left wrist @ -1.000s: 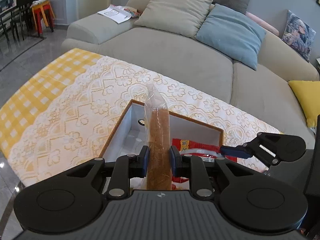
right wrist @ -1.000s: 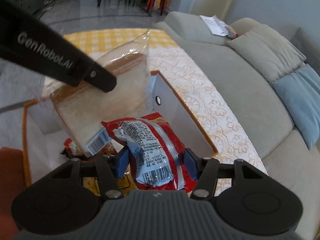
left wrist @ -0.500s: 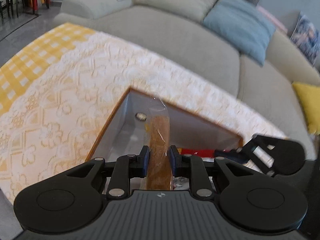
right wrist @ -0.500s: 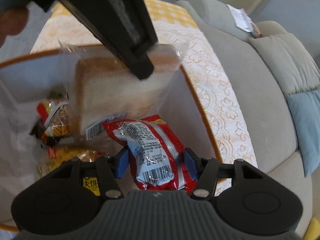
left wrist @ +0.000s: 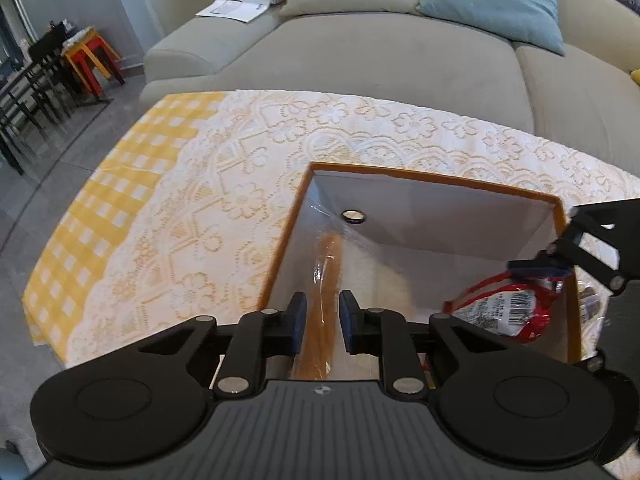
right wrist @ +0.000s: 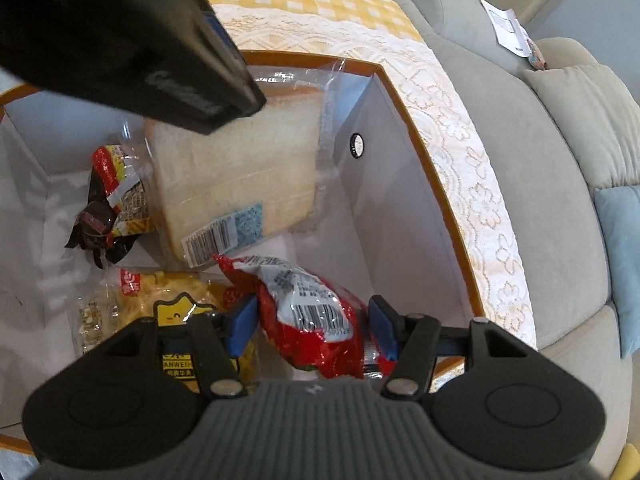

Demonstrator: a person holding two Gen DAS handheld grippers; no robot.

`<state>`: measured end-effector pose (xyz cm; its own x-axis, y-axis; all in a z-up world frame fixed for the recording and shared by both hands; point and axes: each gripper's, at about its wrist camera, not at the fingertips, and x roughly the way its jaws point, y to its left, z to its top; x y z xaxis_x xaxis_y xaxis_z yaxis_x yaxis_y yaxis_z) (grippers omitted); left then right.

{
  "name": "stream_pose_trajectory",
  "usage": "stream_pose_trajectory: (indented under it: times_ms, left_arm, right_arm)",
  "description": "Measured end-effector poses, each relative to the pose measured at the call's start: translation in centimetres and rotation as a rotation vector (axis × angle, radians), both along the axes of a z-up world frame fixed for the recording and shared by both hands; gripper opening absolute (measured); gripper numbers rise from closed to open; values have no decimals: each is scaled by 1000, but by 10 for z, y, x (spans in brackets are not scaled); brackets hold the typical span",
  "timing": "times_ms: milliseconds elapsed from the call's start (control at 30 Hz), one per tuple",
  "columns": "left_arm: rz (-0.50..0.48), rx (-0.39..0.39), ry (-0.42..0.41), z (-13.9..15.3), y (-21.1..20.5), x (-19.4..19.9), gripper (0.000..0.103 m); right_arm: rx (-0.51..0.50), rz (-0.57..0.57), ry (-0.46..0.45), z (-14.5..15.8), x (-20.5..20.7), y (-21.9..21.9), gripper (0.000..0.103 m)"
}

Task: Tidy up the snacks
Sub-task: 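Lower both tools into the box and open them to drop the snacks, then withdraw both tools from the box toward the remaining snacks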

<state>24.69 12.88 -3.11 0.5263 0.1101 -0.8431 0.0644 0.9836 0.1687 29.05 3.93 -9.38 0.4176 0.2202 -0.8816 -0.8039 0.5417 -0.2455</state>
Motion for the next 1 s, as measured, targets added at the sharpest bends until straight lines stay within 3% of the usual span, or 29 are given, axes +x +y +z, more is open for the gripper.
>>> stream_pose_trajectory:
  times_ms: [167,367,633,833,1000]
  left_arm:
    - [45,95,47,-4,2,-2,24]
    - [39,41,10,14,1,-19,25]
    - [36,-17,-2,30,-8,-43,33]
    - [3,-34,-27,44,-18,-70,33]
    - [-20,-93,-79,64,-29,-97,33]
  right_arm:
    - [46,-28,42,8,-7,-3,60]
    - [57,-21,28,21,-23,-5,60]
    - [81,-80,38,29,-30,-15,76]
    - [113,-124,39,42,-46,-28,75]
    - [152,-134,6,64,-71,-41,74]
